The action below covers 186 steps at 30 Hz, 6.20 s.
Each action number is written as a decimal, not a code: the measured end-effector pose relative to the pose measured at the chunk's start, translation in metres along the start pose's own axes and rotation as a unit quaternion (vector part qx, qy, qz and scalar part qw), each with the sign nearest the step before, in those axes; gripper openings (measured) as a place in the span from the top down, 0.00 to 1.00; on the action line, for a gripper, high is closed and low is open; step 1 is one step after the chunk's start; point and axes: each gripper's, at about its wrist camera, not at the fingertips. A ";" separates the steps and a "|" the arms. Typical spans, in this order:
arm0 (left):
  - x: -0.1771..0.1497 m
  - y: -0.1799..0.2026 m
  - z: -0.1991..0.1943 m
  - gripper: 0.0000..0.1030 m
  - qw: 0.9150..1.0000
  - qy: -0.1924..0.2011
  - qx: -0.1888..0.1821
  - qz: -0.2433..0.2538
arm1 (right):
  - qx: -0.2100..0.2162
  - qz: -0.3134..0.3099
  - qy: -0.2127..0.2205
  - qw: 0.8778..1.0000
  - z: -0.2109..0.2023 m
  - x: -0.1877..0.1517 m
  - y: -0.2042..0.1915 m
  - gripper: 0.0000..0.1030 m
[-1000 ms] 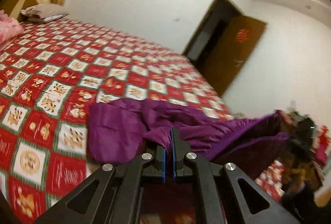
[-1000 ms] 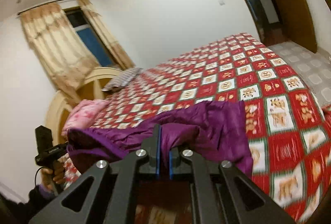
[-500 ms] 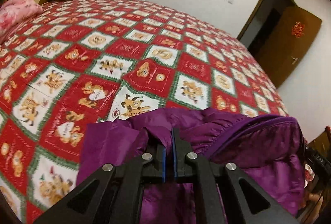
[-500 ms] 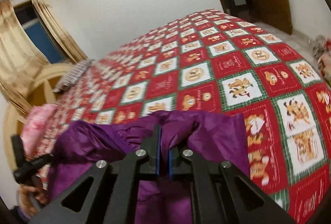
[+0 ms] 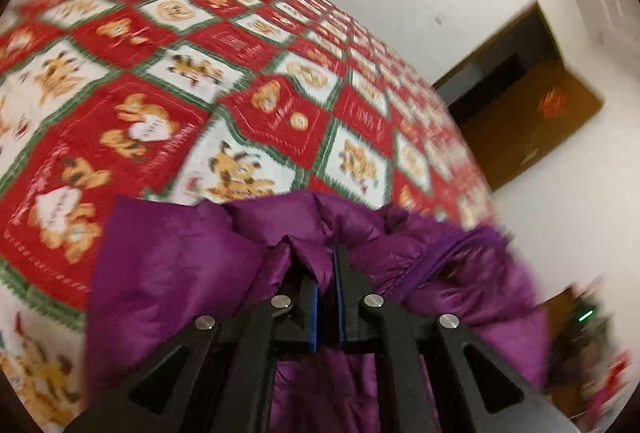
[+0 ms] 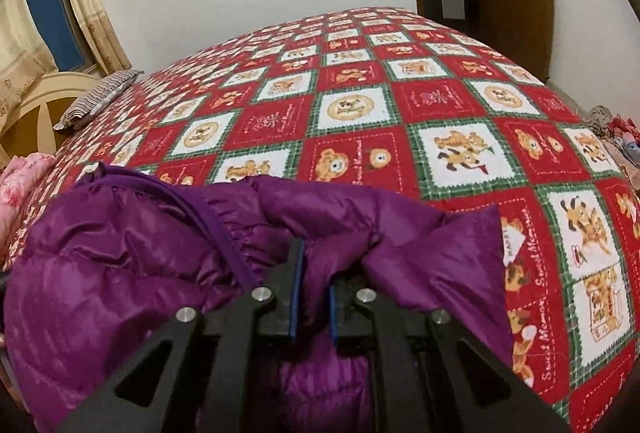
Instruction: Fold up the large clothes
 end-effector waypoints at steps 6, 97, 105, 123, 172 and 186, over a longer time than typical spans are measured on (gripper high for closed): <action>0.009 0.018 -0.064 0.75 0.997 0.066 -0.010 0.031 | -0.011 -0.018 0.033 0.999 -0.030 0.001 -0.022 0.24; -0.108 0.053 -0.068 0.20 0.958 0.118 0.195 0.172 | 0.027 -0.084 -0.014 0.996 0.021 -0.072 -0.131 0.75; -0.122 0.006 -0.107 0.20 0.968 0.160 0.182 0.069 | 0.032 -0.118 0.018 0.992 -0.014 -0.077 -0.161 0.76; -0.126 -0.027 -0.078 0.14 0.994 0.083 0.032 -0.065 | 0.040 -0.101 -0.001 0.994 0.012 -0.097 -0.151 0.75; -0.155 0.113 -0.174 0.76 0.923 0.220 0.053 0.311 | 0.309 0.033 -0.081 0.947 -0.004 -0.110 -0.198 0.76; -0.248 0.169 -0.106 0.76 0.854 0.174 0.055 0.488 | 0.148 0.070 0.022 0.986 -0.094 -0.117 -0.102 0.75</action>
Point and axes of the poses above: each gripper's, at about its wrist camera, not at the fingertips, and z roughly the way its jaws point, y to its right, x to its top, and after that the axes turned 15 degrees about x, right-handed
